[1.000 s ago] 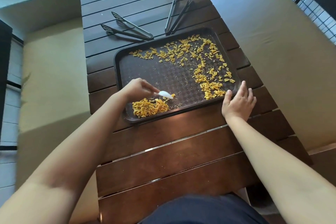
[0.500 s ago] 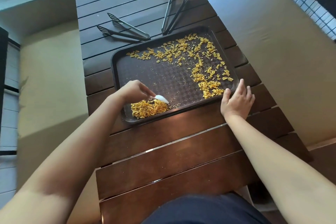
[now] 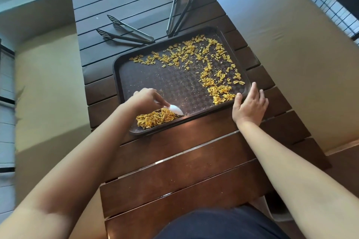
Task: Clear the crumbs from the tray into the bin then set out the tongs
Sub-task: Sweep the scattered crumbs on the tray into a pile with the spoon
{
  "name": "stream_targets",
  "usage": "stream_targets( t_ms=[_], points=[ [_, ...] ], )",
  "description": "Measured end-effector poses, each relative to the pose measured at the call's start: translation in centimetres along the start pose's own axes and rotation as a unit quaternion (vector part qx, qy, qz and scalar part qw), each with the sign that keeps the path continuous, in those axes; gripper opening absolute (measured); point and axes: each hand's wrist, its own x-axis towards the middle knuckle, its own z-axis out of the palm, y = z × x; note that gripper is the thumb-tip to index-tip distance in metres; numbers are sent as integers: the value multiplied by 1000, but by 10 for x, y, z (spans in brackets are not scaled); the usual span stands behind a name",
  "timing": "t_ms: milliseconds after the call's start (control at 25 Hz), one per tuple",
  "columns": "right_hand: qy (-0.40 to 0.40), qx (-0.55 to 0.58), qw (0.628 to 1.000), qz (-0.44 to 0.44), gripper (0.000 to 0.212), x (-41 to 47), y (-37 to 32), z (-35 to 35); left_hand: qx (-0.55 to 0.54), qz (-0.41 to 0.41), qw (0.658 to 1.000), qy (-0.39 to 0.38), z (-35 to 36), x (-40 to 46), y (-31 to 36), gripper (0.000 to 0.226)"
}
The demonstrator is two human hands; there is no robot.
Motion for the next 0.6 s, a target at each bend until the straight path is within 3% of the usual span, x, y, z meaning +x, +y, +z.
stream_targets(
  t_ms=[120, 240, 360, 600],
  points=[
    [-2, -1, 1000, 0, 67, 0, 1, 2, -7, -16, 1000, 21, -14, 2, 2, 20],
    [-2, 11, 1000, 0, 66, 1, 2, 2, -158, -66, 976, 131, -11, 17, 25, 24],
    [5, 27, 1000, 3, 62, 1, 2, 3, -143, -107, 961, 212, 1, 40, 50, 32],
    [12, 27, 1000, 6, 59, 1, 2, 3, -153, -130, 966, 160, 9, 71, 92, 58]
  ],
)
